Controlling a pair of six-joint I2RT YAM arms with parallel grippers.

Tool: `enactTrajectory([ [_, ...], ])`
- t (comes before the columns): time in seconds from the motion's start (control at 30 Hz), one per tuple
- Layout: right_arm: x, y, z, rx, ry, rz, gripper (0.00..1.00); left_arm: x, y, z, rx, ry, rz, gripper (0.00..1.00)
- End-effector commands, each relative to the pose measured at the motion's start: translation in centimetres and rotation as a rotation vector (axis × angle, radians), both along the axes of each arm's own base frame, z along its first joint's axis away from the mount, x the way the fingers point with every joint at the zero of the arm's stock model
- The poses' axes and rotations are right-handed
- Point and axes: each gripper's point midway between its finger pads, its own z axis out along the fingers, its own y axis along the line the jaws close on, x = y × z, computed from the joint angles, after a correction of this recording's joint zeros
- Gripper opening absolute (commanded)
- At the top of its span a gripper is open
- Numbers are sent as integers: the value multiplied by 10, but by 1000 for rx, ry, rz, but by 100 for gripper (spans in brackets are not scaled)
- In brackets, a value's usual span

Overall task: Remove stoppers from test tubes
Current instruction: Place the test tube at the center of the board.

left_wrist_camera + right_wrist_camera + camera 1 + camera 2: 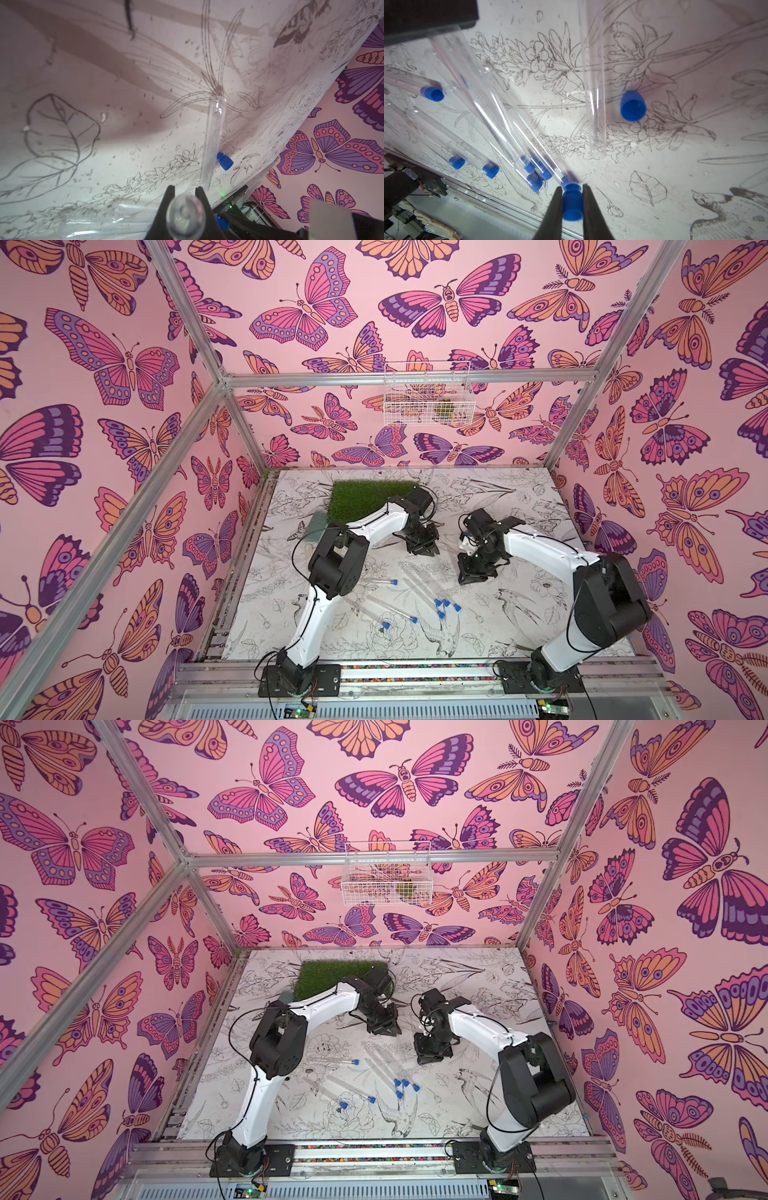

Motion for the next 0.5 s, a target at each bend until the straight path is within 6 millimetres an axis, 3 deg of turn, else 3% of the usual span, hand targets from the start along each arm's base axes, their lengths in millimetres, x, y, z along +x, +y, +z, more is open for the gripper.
enactTrajectory([
  [0.0, 8, 6, -5, -21, -12, 23, 20, -7, -1, -12, 30, 26, -31, 0],
  [0.2, 8, 12, -23, -37, 25, 44, 20, -11, -6, -20, 35, 44, -41, 0],
  [0.47, 10, 9, -32, -67, 39, 52, 23, -15, -8, -26, 41, 55, -46, 0],
])
